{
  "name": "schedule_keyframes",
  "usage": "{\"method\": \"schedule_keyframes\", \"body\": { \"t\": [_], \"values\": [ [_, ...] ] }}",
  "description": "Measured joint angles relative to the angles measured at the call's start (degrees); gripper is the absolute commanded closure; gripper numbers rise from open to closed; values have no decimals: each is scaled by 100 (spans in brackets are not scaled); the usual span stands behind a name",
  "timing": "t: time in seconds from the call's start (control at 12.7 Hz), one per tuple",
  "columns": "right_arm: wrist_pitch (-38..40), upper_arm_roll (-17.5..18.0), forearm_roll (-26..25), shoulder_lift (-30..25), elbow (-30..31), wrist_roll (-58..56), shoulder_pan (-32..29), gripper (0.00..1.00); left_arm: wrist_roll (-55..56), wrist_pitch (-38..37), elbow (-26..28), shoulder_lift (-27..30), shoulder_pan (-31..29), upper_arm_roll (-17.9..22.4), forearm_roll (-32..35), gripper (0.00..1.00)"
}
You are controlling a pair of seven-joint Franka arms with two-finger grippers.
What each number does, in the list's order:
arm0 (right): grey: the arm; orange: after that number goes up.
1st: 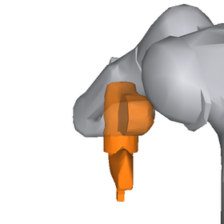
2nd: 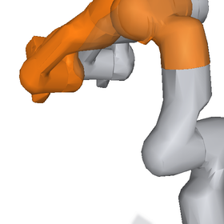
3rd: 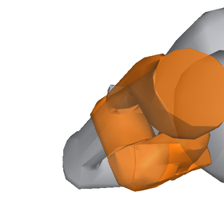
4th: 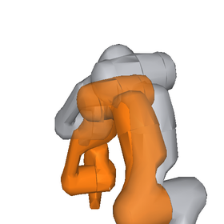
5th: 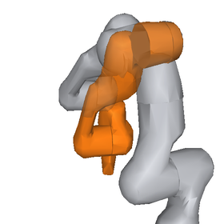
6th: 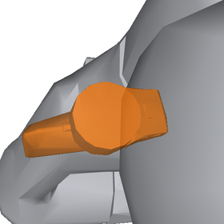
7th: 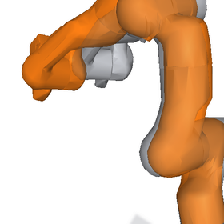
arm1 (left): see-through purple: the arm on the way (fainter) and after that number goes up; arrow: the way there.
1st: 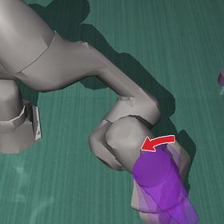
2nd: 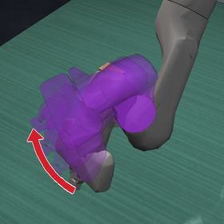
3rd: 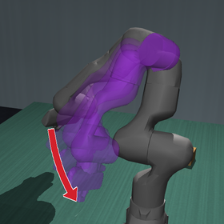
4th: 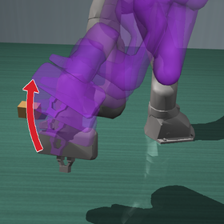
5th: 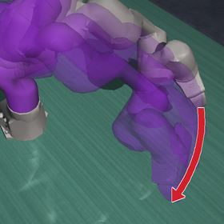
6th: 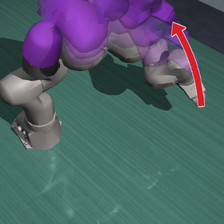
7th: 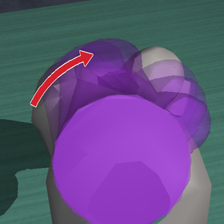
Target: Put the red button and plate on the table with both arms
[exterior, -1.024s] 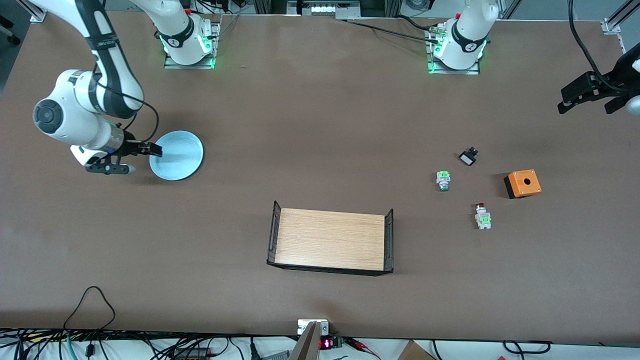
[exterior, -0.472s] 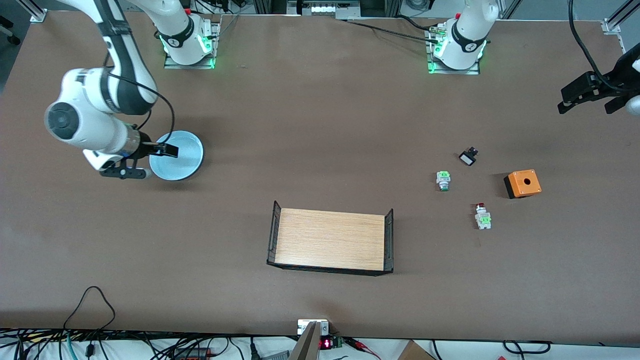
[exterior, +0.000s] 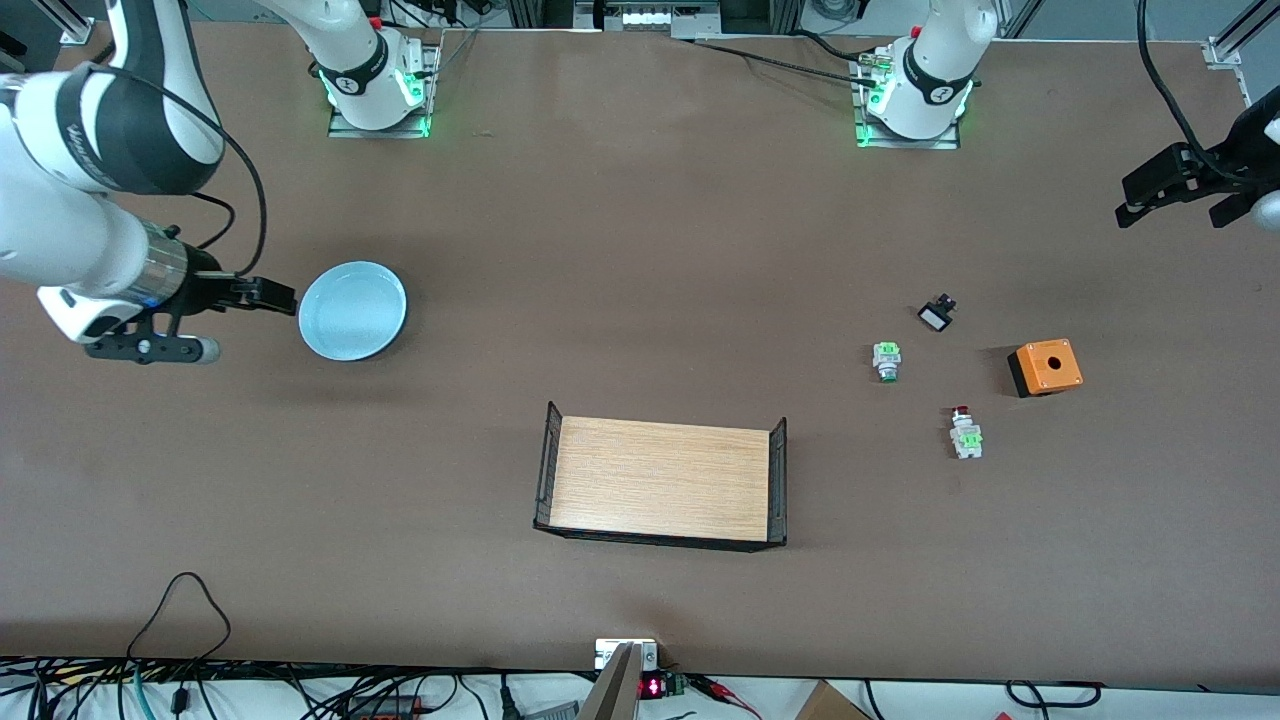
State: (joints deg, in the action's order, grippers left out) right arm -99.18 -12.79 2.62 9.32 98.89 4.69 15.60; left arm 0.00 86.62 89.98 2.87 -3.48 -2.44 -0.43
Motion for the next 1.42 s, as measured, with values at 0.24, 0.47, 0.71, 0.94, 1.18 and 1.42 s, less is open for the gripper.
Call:
{"method": "schedule_keyframes", "body": {
  "t": [0.24,0.47,0.71,0.94,1.18,1.42],
  "values": [
    [348,0,-122,4,-605,0,-2,0,0,0,0,-1,0,0,0,0],
    [405,-3,-124,4,-949,0,-115,0,0,0,0,-2,0,-12,0,0],
    [421,6,-124,4,-1039,-63,-654,0,0,0,0,-3,0,-16,0,0],
    [496,163,-123,5,-1035,-522,-1209,0,0,0,0,-3,0,-17,0,0],
    [516,304,-172,-83,-881,-449,-1183,0,0,0,0,-4,0,-17,0,0],
    [345,350,-237,-400,-495,-464,-1150,0,0,0,0,-4,0,-18,0,0]
  ]
}}
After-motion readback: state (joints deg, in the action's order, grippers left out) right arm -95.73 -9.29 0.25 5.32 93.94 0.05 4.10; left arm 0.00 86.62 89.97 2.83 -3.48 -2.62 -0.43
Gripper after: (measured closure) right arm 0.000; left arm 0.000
